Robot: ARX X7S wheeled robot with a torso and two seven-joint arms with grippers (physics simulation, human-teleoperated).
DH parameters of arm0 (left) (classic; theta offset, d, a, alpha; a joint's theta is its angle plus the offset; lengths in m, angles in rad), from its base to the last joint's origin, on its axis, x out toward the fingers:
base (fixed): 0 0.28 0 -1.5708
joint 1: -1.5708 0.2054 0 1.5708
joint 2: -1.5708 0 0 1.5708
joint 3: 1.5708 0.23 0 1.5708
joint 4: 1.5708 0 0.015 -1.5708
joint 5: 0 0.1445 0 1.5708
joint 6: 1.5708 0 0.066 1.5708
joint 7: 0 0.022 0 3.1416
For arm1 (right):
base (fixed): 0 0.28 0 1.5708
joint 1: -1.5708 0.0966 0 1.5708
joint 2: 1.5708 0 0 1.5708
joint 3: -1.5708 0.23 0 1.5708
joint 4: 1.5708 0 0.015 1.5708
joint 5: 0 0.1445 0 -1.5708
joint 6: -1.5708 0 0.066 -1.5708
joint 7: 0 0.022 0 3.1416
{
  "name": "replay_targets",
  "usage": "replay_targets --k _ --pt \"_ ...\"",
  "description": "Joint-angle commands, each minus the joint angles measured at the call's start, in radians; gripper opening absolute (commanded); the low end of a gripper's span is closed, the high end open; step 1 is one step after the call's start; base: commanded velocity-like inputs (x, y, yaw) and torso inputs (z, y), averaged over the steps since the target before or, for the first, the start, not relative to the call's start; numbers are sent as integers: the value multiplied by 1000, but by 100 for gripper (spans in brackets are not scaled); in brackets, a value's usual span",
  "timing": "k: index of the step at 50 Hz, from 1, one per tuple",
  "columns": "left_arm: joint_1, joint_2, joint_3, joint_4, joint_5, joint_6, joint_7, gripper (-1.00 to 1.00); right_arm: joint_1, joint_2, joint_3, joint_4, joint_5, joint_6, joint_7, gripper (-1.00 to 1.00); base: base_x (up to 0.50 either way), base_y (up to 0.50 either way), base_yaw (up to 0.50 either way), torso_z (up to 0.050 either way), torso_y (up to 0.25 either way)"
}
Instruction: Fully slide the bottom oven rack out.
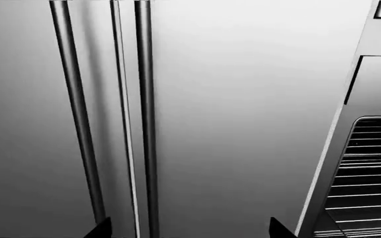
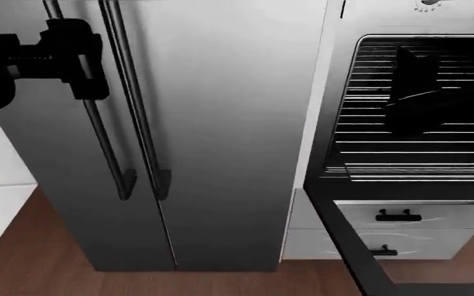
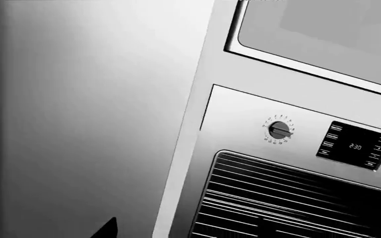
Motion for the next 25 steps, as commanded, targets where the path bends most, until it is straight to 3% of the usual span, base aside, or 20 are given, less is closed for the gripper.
replay_targets --k 1,25 --pt "-11 -20 30 0 -19 30 10 100 16 37 -32 4 35 -33 0 100 0 -500 0 0 0" --pt "-20 -41 80 11 -14 62 33 100 -32 55 -23 -20 -7 -54 -60 100 0 -500 0 0 0"
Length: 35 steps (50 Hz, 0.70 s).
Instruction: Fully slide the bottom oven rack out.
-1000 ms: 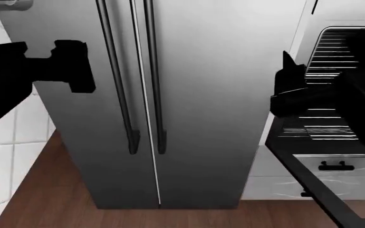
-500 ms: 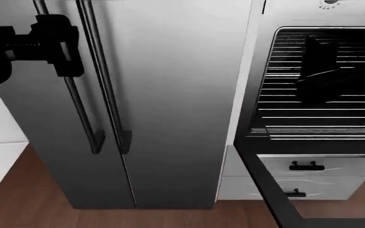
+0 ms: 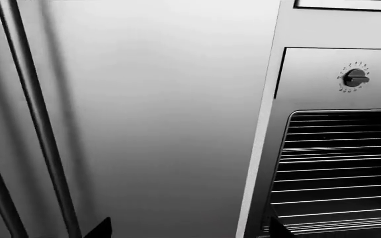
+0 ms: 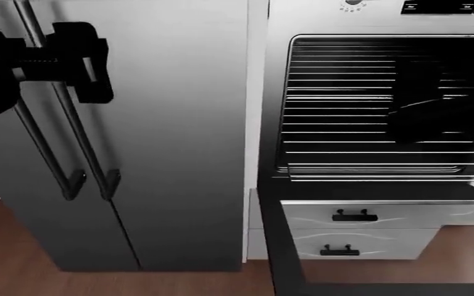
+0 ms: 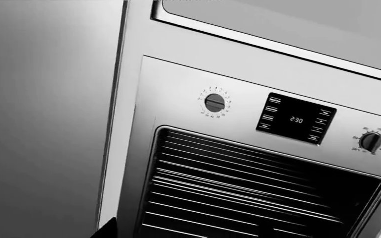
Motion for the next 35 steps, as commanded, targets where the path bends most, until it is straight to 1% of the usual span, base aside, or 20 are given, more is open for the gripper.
replay_targets --k 1,14,27,35 --pt "4 -14 18 4 15 13 13 100 -13 6 -5 -6 -14 -9 -24 100 0 -500 0 0 0" --pt "-13 -15 43 -12 34 17 27 100 2 19 -17 -7 -12 -15 -37 100 0 -500 0 0 0" --pt "-44 -63 69 10 -22 40 0 100 42 29 -53 3 0 -19 -31 100 0 -500 0 0 0" --pt "-61 -79 88 23 -39 57 -12 100 54 41 -70 2 4 -31 -18 100 0 -500 0 0 0"
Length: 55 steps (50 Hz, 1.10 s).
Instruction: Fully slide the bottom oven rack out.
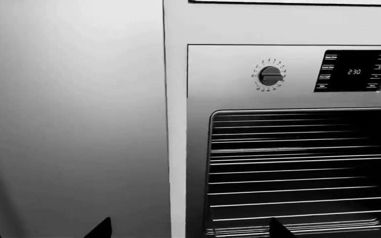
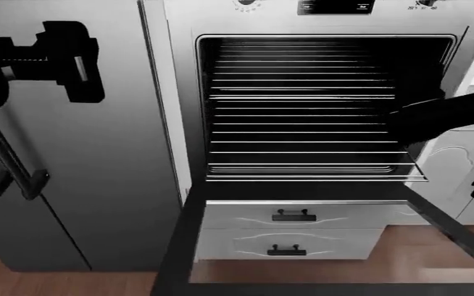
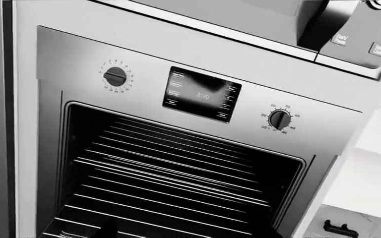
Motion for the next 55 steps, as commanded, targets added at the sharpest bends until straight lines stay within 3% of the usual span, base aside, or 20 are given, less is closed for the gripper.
replay_targets --k 1,31,38,45,55 --pt "-24 -27 24 16 -24 21 -14 100 17 16 -21 0 5 -13 9 100 0 -500 0 0 0" --pt "-66 -53 58 20 -23 46 20 100 8 30 -35 -26 -3 -45 -18 100 0 -484 0 0 0" --pt "-60 -58 67 31 -38 66 18 100 28 29 -41 -24 5 -57 -15 100 0 -60 0 0 0" --pt "-74 -59 85 21 -106 128 -11 100 186 7 -141 53 99 -31 29 100 29 0 0 0 0" --pt "-74 -79 106 22 -127 143 -7 100 256 -5 -194 58 141 -28 44 100 327 0 0 0 0"
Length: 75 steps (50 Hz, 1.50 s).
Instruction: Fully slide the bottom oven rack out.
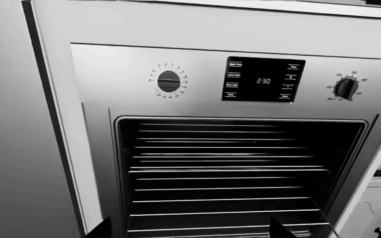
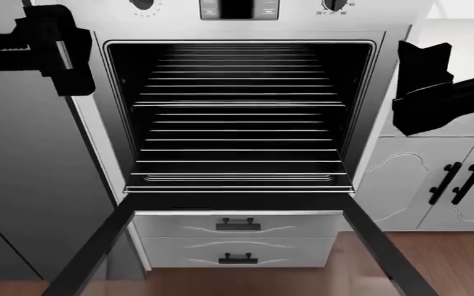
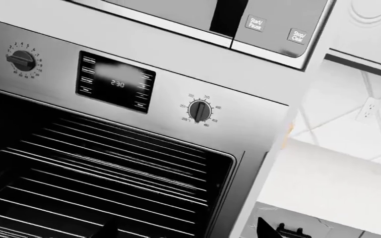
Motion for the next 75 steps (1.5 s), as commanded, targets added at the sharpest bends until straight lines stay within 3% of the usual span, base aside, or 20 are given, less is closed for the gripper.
replay_targets --k 1,34,45,59,75 --pt "2 -17 22 3 -32 30 -1 100 90 -14 -63 22 52 4 19 100 344 0 0 0 0" --pt "2 -46 65 20 -62 73 17 100 32 35 -68 -38 22 -53 -6 100 290 0 0 0 0" --pt "22 -93 130 62 -132 39 1 100 66 94 -112 -57 163 -124 52 100 7 0 0 0 0" --pt "6 -93 163 30 -133 37 13 100 49 105 -134 -46 161 -155 26 100 0 0 0 0 -154" --pt "-107 -90 216 31 -214 49 -36 100 160 96 -192 -24 216 -137 63 100 0 0 0 0 -235"
